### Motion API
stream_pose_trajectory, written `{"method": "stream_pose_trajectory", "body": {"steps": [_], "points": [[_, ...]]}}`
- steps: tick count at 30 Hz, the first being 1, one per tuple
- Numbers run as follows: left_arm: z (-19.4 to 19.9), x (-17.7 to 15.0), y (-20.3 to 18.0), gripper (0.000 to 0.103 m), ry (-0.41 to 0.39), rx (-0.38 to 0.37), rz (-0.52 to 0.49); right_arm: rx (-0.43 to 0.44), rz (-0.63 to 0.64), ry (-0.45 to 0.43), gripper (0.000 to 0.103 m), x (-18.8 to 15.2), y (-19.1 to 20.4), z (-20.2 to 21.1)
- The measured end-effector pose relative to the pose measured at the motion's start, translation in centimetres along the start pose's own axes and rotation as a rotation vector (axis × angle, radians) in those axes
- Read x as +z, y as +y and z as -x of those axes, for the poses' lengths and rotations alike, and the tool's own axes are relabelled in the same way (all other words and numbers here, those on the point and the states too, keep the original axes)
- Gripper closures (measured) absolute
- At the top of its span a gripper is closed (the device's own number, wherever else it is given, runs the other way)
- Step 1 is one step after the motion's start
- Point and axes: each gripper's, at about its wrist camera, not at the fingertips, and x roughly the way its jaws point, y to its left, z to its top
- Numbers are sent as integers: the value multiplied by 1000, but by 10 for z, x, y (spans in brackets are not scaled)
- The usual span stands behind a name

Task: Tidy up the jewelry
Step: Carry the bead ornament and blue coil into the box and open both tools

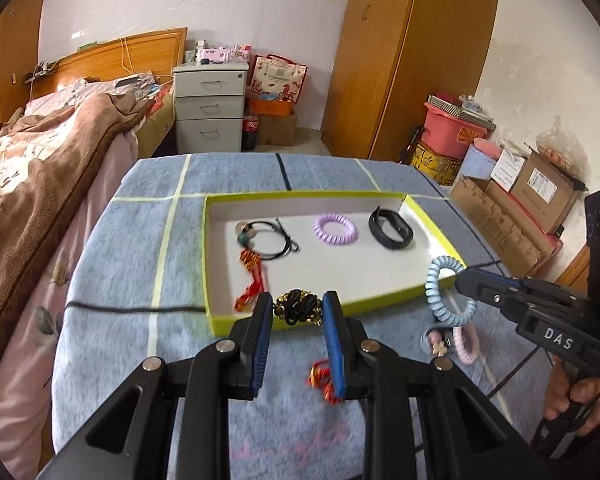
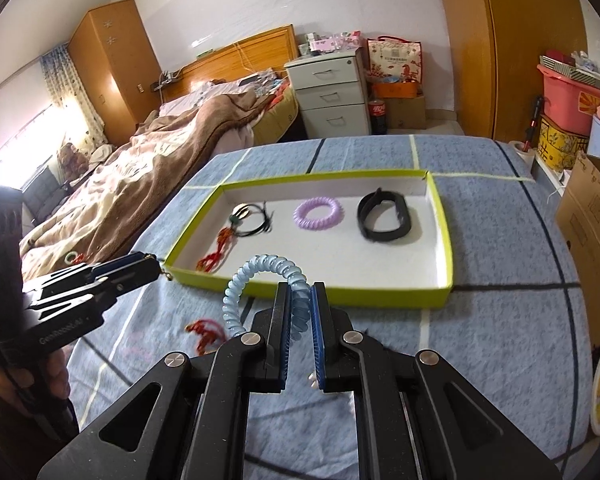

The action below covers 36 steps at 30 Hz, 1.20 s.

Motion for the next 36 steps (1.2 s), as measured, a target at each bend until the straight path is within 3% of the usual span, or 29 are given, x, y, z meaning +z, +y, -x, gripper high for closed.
{"method": "stream_pose_trajectory", "body": {"steps": [15,36], "points": [[-60,35,-6,76,64,-51,10,-55,-14,71,93,33,-31,-52],[-115,41,-8,76,152,-10,-6,-70,66,171,93,29,-28,-91]]}}
